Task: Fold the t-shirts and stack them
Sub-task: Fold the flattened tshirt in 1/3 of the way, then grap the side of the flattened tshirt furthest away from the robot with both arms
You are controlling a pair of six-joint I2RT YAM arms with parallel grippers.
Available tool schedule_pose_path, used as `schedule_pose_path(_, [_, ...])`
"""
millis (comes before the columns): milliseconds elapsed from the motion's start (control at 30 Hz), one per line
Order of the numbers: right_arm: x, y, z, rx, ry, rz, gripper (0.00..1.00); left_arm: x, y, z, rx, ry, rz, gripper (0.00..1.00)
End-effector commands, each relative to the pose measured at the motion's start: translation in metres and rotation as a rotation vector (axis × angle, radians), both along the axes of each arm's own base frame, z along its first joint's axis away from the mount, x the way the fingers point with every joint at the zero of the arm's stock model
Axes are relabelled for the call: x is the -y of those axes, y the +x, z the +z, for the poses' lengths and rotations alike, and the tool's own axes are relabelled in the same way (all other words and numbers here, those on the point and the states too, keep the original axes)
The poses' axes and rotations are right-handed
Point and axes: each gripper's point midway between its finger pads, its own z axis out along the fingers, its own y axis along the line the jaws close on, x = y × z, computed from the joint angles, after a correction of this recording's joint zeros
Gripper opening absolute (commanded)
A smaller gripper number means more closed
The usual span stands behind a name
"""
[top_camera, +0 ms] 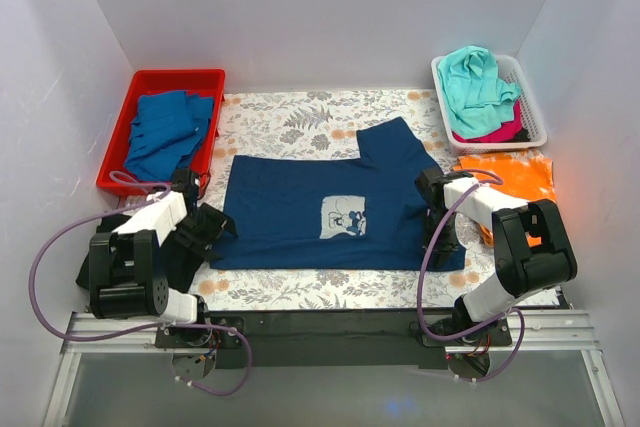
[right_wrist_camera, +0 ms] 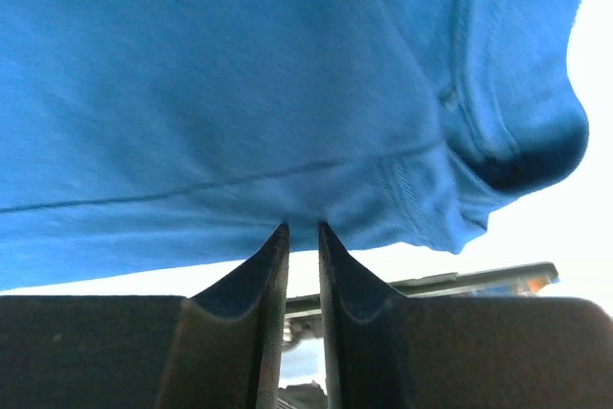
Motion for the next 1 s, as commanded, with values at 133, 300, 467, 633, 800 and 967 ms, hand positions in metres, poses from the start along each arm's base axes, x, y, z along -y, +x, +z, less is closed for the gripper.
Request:
schedule_pose_path(133, [0.008,0.015,0.032,0.058,-0.051,-0.007,0.23,-0.014,0.009,0.037,0.132,0.088,-0.032,0.61])
schedule_pose_path(300, [-0.004,0.063,0.068,0.235,-0.006,-0.005,0.25,-0.015,0.069,0.075,0.376,0.098,-0.075,0.63])
schedule_pose_path(467, [-0.027,0.12,0.093,0.396,0.078,0.023,0.31,-0.016,0.13,0.083,0.447,0.095,-0.108,0.63])
schedule_pose_path(633, [-0.055,0.182,0.111,0.504,0.163,0.047,0.32,-0.02,0.187,0.074,0.477,0.13,-0.137,0.63])
schedule_pose_path(800, [-0.075,0.223,0.108,0.539,0.206,0.083,0.31,-0.016,0.254,0.07,0.523,0.174,-0.163,0.62])
schedule_pose_path(967, [-0.083,0.249,0.107,0.559,0.206,0.097,0.28,-0.006,0.29,0.061,0.507,0.233,-0.178,0.62])
